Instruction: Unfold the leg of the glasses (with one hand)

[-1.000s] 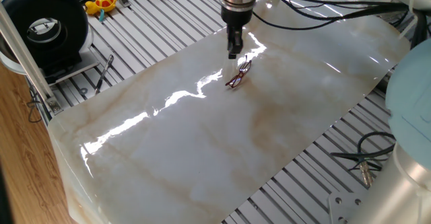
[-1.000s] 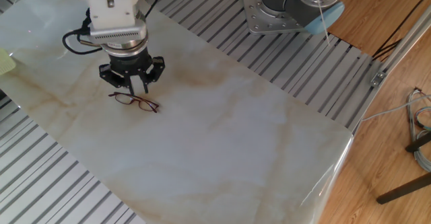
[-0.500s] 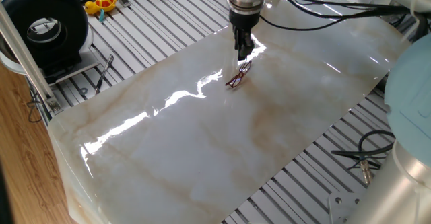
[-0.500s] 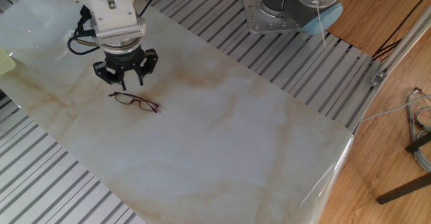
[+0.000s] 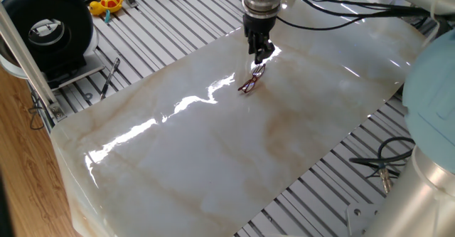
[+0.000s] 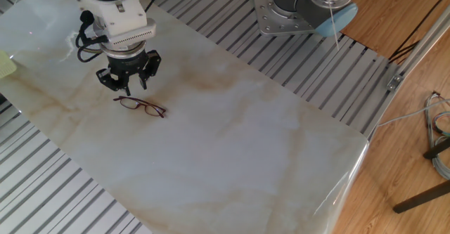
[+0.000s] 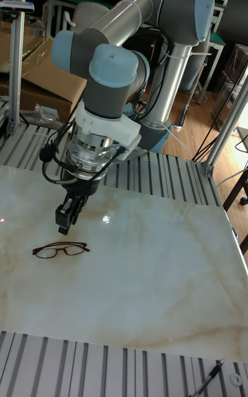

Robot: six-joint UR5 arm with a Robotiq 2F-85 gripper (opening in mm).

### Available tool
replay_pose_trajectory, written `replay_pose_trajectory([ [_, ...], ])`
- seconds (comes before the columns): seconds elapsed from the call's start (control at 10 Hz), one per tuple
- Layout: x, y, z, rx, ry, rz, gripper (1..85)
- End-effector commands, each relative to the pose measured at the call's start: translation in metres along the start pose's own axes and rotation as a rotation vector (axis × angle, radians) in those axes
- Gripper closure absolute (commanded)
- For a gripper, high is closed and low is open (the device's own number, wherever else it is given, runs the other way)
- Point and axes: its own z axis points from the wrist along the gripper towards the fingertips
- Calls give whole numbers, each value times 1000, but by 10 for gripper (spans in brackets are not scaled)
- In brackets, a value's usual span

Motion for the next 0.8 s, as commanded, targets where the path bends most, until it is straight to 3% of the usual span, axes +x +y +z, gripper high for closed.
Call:
replay_pose_trajectory([
  [0.0, -2, -11, 7, 26, -17, -112, 460],
  [0.3, -3, -22, 23, 35, -33, -185, 460],
  [0.5, -7, -18, 24, 24, -46, -198, 447],
  [0.7, -5, -19, 24, 29, -34, -220, 440],
])
